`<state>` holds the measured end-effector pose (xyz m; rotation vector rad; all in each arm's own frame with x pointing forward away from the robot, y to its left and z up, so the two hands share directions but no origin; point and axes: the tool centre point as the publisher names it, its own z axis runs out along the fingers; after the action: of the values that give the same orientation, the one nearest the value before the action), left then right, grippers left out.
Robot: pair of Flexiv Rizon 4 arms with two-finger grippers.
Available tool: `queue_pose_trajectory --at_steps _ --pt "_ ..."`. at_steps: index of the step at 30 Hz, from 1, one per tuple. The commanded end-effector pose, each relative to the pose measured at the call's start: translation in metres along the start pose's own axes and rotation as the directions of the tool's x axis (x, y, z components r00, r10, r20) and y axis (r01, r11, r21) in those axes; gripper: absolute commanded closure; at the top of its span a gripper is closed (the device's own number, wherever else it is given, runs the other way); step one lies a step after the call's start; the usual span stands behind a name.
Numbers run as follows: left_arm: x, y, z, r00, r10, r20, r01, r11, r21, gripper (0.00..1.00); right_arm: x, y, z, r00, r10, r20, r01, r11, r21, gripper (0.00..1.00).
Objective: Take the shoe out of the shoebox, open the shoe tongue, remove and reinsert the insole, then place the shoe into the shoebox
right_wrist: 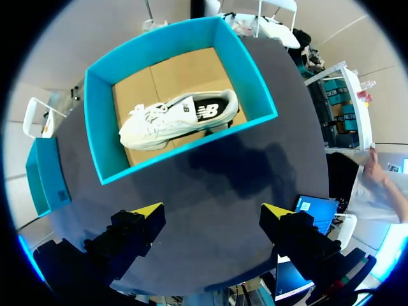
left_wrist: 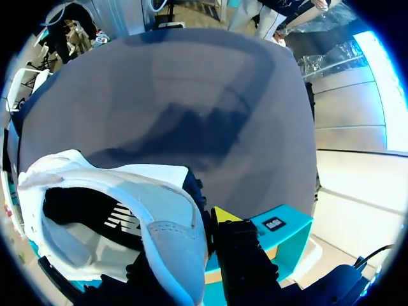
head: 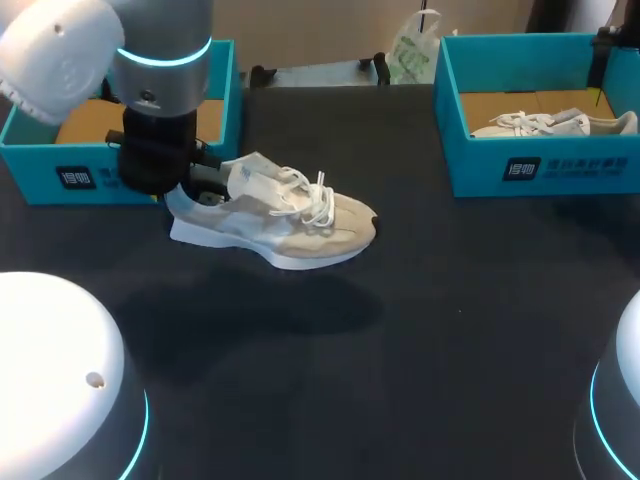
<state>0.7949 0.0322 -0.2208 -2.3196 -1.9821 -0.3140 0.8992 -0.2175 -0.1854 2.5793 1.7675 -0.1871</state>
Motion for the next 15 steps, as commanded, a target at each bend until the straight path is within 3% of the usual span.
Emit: queue_pose_trajectory --at_steps 1,7,15 --pt "-0.005 -0.01 0.012 1.0 0.013 0.024 -0.012 0.997 -0.072 1.0 0.0 -0.001 0.0 1.0 0.001 0.0 -0.001 1.0 -0.002 0.0" --pt "-0.046 -0.042 0.027 0.997 0.073 0.008 -0.072 0.994 -0.088 1.0 0.0 -0.001 0.0 1.0 0.001 0.0 -0.001 1.0 -0.002 0.0" --pt "-0.082 -0.056 0.045 0.998 0.059 0.022 -0.058 0.997 -0.043 1.0 0.0 -0.001 0.0 1.0 0.001 0.0 -0.001 1.0 -0.002 0.0"
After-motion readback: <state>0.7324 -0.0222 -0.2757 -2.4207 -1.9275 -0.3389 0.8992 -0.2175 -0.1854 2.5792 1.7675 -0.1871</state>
